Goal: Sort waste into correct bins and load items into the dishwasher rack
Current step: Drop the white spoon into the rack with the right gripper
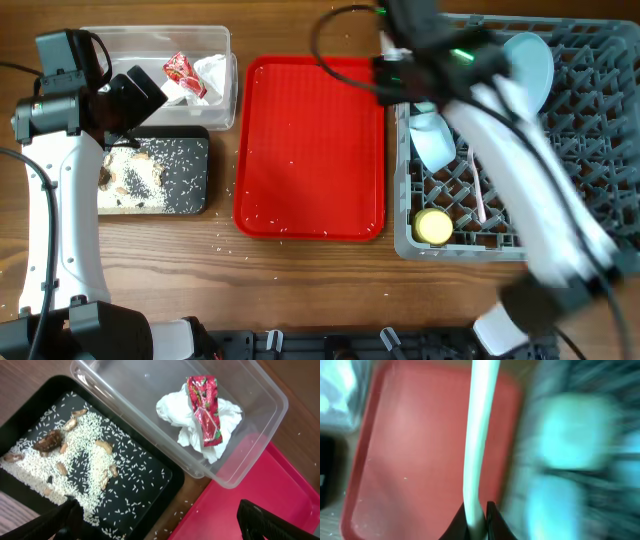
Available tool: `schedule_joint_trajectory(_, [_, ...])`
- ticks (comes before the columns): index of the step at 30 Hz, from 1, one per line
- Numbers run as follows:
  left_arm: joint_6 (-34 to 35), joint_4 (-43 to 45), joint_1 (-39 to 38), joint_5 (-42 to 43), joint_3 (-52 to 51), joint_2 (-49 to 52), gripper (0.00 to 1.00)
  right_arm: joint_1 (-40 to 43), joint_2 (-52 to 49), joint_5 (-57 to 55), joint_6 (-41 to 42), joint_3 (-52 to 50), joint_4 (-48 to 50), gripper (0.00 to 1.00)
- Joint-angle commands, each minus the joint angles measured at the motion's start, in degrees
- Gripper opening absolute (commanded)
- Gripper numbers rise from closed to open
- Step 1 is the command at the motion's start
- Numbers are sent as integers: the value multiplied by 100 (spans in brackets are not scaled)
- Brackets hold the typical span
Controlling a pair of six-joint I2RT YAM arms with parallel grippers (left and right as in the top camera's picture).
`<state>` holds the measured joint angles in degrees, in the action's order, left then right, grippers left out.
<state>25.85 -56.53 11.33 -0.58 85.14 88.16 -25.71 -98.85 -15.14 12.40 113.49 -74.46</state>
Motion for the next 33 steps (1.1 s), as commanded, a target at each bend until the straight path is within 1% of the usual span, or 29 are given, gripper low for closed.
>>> schedule_joint_trajectory(1, [13,9,20,7,42,-7,100,446,424,-1749,-343,4,-645,4])
schedule_joint_trajectory(2, [13,9,20,7,42,-7,100,713,378,-1471,-348,-94,-737,4])
schedule_joint_trajectory(5, [13,9,20,7,42,-7,100,1679,229,-262,-925,-1375,-168,5])
schedule_joint_trajectory(7, [13,9,20,7,42,-7,100,2024,162,271,-1241,-2144,199,5])
schedule_joint_trajectory(8, [13,9,20,7,42,-7,100,2138,133,376,-1224,-2522,404,9])
schedule_joint_trajectory(9, [13,9,20,7,42,-7,100,2194,131,398,-1220,-2767,529,37])
schedule_joint_trajectory(10, [13,9,20,7,42,-7,100,2214,131,431,-1224,-2977,636,56])
schedule_joint_trajectory(11, [13,9,20,7,42,-7,100,2214,131,468,-1222,-3029,658,68])
schedule_joint_trajectory(13, [13,9,20,7,42,-7,100,2214,155,474,-1064,-2935,675,70])
schedule_joint_trajectory(15, [13,9,20,7,42,-7,100,2214,299,675,-929,-2507,470,69])
schedule_joint_trajectory(17, [13,9,20,7,42,-7,100,2203,636,1005,-938,-1727,96,69])
schedule_joint_trajectory(18, [13,9,20,7,42,-7,100,2197,922,1034,-933,-1038,-225,69])
schedule_joint_trajectory(19, [13,9,20,7,42,-7,100,2197,1191,1071,-909,-439,-459,81])
schedule_joint_trajectory(20, [13,9,20,7,42,-7,100,2197,1394,1180,-901,-74,-481,100])
schedule_joint_trajectory(21, [13,9,20,7,42,-7,100,2197,1740,1270,-903,245,-306,100])
schedule_joint_trajectory(22, [13,9,20,7,42,-7,100,2197,2098,1268,-901,286,-114,100])
schedule_joint_trajectory(24, [13,9,20,7,42,-7,100,2197,2664,1268,-905,286,-144,100])
schedule_joint_trajectory(26, [13,9,20,7,42,-7,100,2197,2981,1268,-905,286,-149,100])
schedule_joint_trajectory(29, [13,9,20,9,42,-7,100,2197,3239,1268,-903,286,-155,100])
schedule_joint_trajectory(31, [13,9,20,7,42,-7,100,2199,3226,1266,-914,262,-404,100])
schedule_joint_trajectory(33, [13,9,20,7,42,-7,100,2210,3364,1128,-949,-35,-260,100])
